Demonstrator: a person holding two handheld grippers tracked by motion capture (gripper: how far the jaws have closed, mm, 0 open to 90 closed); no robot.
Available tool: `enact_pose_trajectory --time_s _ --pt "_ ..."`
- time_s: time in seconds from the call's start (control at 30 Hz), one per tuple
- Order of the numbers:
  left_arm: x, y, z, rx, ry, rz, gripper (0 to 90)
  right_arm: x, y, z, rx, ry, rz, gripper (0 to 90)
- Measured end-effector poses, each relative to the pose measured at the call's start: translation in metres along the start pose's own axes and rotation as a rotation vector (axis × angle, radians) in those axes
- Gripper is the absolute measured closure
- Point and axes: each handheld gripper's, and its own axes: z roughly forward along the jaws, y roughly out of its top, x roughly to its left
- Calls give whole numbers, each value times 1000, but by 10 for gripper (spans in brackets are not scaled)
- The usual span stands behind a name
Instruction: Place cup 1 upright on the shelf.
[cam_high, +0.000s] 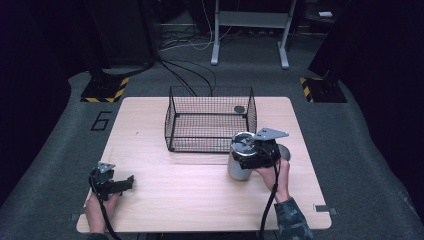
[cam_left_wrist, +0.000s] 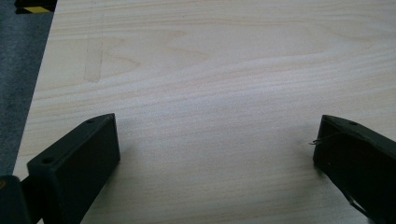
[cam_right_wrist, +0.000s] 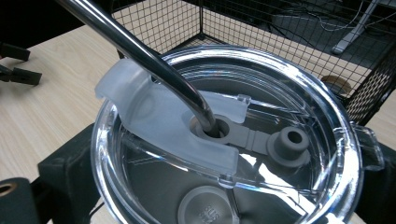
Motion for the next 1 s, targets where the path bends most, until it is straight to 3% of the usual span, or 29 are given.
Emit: enact_pose_trajectory --time_s 0.5,1.0 --pt "0 0 0 -2 0 2 4 4 16 -8 -4 27 -7 34" --pt "0 0 0 0 0 0 4 11 39 -9 -16 50 -49 33"
